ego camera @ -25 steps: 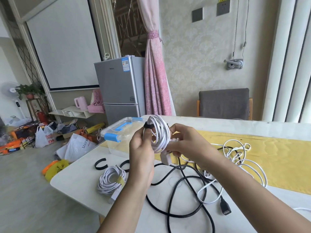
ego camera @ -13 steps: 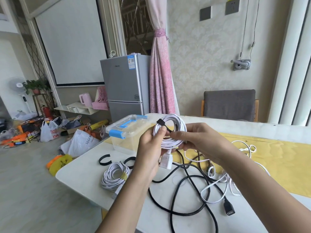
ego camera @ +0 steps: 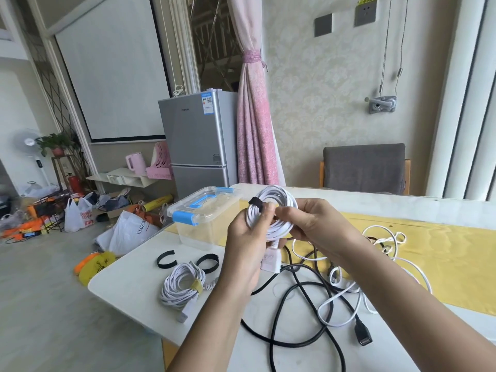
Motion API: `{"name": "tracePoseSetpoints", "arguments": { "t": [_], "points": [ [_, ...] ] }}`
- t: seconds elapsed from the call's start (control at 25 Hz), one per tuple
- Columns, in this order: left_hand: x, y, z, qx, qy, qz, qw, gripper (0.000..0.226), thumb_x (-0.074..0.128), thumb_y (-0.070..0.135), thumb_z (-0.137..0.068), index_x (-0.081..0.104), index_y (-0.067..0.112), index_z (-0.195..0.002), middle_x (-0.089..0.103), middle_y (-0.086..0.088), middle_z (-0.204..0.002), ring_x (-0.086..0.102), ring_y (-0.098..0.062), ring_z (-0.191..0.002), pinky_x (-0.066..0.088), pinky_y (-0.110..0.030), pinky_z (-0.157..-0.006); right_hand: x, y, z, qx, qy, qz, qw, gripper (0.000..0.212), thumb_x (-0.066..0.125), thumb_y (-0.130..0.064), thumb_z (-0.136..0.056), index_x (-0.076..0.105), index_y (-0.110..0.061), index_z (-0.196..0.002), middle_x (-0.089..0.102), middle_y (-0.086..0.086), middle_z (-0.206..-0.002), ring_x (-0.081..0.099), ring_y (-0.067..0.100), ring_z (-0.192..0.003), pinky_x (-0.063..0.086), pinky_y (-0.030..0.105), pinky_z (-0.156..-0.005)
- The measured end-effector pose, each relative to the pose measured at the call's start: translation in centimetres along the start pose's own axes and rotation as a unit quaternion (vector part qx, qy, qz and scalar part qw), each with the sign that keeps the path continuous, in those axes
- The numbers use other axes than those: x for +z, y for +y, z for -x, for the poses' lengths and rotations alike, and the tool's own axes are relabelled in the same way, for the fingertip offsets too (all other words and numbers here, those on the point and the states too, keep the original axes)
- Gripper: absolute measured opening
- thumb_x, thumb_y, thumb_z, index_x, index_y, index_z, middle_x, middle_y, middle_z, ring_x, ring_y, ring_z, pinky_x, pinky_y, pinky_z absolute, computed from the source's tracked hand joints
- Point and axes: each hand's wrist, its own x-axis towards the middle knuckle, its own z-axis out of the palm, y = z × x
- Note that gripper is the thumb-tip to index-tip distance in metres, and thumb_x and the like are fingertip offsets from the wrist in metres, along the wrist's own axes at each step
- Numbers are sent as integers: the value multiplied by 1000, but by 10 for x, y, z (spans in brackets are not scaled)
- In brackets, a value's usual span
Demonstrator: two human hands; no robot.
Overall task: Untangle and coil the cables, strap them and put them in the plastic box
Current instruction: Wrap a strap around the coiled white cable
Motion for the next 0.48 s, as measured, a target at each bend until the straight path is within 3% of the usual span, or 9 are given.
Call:
{"name": "tracePoseSetpoints", "arguments": {
  "t": [0.12,0.24,0.36,0.48],
  "points": [
    [-5,2,7,5,-126,21,992,32,66,12,-79,63,7,-111,73,-3,-97,69,-15,-89,55,-27,-70,-11,-1,-3,-15,36,19,999,39,57,-9,-90,59,-16,-53,38,4,-48,27,9,-40,20,20,-43],
    [-7,-3,4,41,-120,31,991,38,67,9,-77,63,7,-115,71,-8,-107,67,-19,-95,54,-29,-78,-13,-3,-2,-27,34,31,999,23,60,-9,-89,70,-9,-69,49,13,-58,34,9,-41,25,17,-41],
    [-6,-6,5,38,-85,40,995,23,57,7,-87,62,8,-110,72,-1,-91,65,-13,-73,51,-21,-61,-12,-5,0,-25,-1,39,999,20,60,-11,-90,65,-9,-70,56,15,-64,44,10,-45,33,17,-44],
    [-7,-9,9,39,-74,40,996,20,47,9,-96,58,5,-111,64,0,-81,51,-8,-58,39,-19,-44,-12,-6,1,-20,-34,50,998,19,61,-11,-90,65,-13,-71,61,9,-64,49,14,-52,40,17,-47]
  ]
}}
